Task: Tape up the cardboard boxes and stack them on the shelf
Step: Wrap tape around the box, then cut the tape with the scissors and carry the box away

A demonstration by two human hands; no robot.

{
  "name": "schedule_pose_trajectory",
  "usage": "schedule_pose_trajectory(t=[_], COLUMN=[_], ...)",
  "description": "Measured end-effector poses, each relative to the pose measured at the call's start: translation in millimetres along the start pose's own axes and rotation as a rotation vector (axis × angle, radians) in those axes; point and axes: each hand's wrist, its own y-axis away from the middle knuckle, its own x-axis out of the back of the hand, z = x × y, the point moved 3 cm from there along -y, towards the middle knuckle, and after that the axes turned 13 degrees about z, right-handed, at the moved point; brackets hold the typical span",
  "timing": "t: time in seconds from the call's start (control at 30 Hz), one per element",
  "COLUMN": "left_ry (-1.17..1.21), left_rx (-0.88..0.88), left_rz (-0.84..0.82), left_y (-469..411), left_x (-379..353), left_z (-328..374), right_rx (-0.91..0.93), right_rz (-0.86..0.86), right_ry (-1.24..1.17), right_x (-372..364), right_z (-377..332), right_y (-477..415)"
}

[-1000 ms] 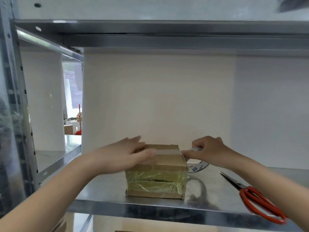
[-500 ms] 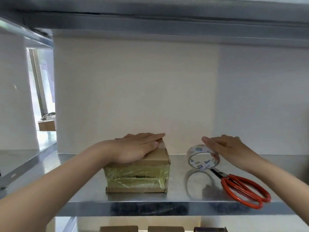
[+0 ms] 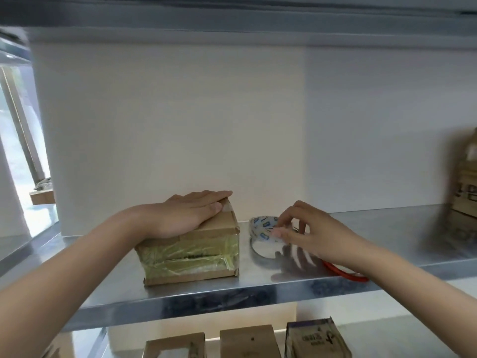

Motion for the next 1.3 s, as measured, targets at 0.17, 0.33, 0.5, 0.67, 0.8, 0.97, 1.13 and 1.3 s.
schedule_pose_trajectory(t=[0.17, 0.33, 0.5, 0.67, 0.8, 0.97, 1.13, 1.3], left_ry=[-0.005, 0.001, -0.003, -0.009, -0.003, 0.0, 0.007, 0.007], left_rx=[-0.006, -0.002, 0.0, -0.011, -0.005, -0.008, -0.004, -0.009], left_rz=[-0.001, -0.006, 0.003, 0.006, 0.01, 0.018, 0.018, 0.032], left_y=[-2, -2, -3, -5, -5, -6, -5, -6], left_x=[0, 0, -1, -1, -2, -3, -2, -2], left_z=[2, 1, 0, -2, -3, -4, -1, -4], right_rx=[-0.064, -0.277, -0.295, -0.299, -0.25, -0.189, -0.32, -0.375], right_rz=[-0.102, -0.274, -0.374, -0.274, -0.283, -0.228, -0.453, -0.452], right_ry=[0.334, 0.502, 0.514, 0.465, 0.538, 0.548, 0.53, 0.502], right_x=[40, 58, 62, 74, 67, 54, 58, 60], right_z=[28, 38, 30, 32, 23, -22, -16, 12], right_y=[19, 34, 30, 21, 34, 50, 34, 24])
